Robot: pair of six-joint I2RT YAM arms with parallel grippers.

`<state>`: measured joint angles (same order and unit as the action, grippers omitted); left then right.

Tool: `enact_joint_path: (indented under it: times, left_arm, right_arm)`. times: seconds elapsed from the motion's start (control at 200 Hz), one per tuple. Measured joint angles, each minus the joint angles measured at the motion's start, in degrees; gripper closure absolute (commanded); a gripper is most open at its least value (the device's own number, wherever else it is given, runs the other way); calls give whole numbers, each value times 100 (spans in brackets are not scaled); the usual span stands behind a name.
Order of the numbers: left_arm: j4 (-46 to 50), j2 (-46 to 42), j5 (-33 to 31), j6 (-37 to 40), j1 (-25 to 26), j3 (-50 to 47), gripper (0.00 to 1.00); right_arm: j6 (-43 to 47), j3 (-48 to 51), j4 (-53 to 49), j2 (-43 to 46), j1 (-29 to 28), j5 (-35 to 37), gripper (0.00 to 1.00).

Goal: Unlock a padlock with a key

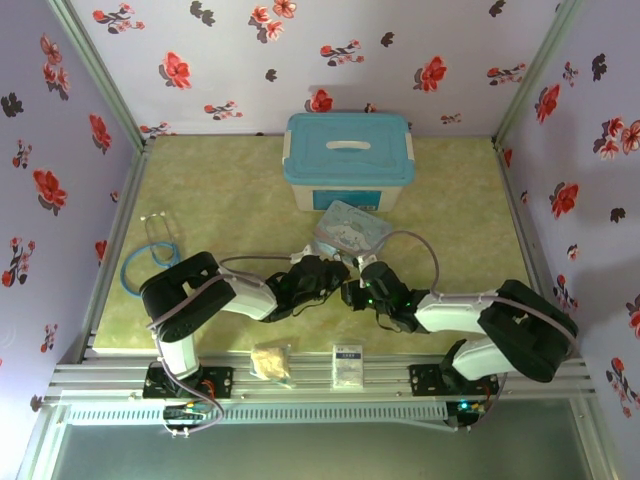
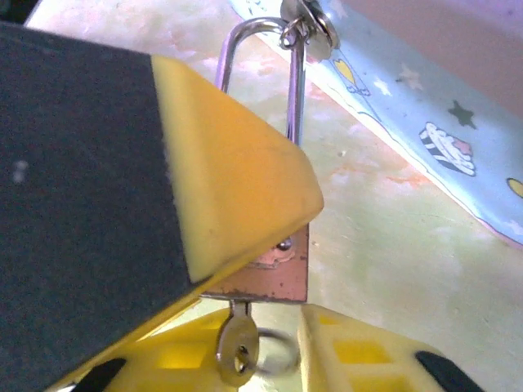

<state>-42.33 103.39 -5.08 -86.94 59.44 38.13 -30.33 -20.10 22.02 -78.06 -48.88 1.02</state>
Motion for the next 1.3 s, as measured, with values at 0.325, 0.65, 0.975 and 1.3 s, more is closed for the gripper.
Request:
enact_joint_path:
  times: [0.325, 0.65, 0.975, 1.3]
  left_arm:
    - [564, -151, 529, 485, -144, 90, 100]
    - [535, 52, 942, 848, -284, 168, 99]
    - [2105, -138, 885, 1886, -323, 695, 96]
    - [4732, 22, 256, 3320, -271, 2006, 91]
  right_arm:
    - [-487, 748, -468, 1867, 79, 531, 48]
    - [-966, 662, -922, 1897, 205, 1377, 47]
    - [-1338, 195, -992, 713, 321, 2044, 47]
    - [-1495, 79, -953, 457, 326, 2264, 48]
